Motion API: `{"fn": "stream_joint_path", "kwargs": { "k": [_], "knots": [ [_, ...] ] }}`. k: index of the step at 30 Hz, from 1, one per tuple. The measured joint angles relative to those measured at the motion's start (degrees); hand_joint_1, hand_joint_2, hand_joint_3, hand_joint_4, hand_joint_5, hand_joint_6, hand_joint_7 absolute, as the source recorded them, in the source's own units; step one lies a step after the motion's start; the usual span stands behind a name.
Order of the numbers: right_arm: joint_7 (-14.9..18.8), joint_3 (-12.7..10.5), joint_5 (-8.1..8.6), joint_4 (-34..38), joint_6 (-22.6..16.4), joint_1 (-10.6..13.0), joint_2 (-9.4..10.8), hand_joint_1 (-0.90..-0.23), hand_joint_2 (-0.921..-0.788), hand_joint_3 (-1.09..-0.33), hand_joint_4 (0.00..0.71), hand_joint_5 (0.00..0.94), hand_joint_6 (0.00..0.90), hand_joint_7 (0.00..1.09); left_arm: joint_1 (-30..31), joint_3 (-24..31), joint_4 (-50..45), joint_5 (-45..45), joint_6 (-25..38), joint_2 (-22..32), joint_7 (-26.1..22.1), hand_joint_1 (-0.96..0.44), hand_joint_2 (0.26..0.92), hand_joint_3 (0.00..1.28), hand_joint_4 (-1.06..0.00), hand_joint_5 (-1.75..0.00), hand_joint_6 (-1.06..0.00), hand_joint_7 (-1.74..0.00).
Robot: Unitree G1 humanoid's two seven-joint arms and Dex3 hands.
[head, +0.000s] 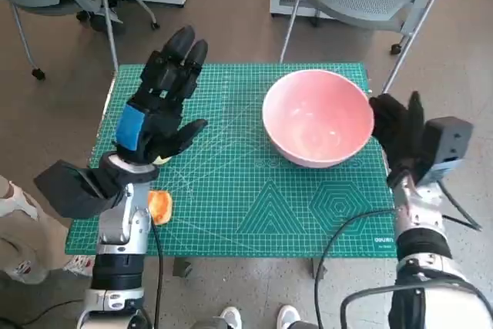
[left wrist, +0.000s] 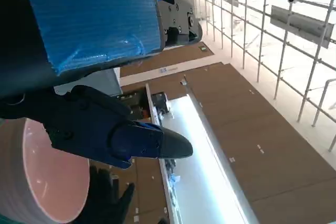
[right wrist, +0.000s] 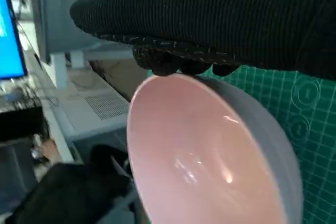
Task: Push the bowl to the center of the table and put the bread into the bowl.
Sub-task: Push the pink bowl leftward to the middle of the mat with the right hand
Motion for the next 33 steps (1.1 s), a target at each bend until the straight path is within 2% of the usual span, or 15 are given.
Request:
{"fn": "stream_joint_path", "kwargs": {
  "k": [12, 15, 19, 33],
  "knots": [
    [0.52, 2.59, -2.16, -0.04, -1.01, 0.0, 0.93, -0.632, -0.921, -0.877, 0.057, 0.011, 0.114, 0.05, 0.01, 0.0, 0.0, 0.05, 0.1, 0.18, 0.09, -0.62, 0.921, 0.2, -0.09, 0.0, -0.04, -0.36],
    [0.49, 3.41, -3.23, -0.04, -1.11, 0.0, 0.98, -0.648, -0.921, -0.882, 0.061, 0.012, 0.119, 0.05, 0.02, 0.0, 0.0, 0.08, 0.1, 0.18, 0.09, -0.62, 0.921, 0.2, -0.09, 0.0, -0.04, -0.37],
    [0.49, 4.19, -3.86, -0.04, -1.52, 0.0, 1.13, -0.69, -0.921, -0.89, 0.066, 0.011, 0.123, 0.05, 0.03, 0.0, 0.0, 0.09, 0.1, 0.18, 0.09, -0.62, 0.921, 0.2, -0.09, 0.0, -0.03, -0.37],
    [0.5, 5.36, -5.53, -0.11, -3.52, -0.01, 2.4, -0.728, -0.921, -0.881, 0.07, 0.007, 0.111, 0.04, 0.04, -0.01, 0.0, 0.15, 0.1, 0.18, 0.2, -0.63, 0.921, 0.2, -0.09, 0.0, -0.03, -0.39]
  ]
}}
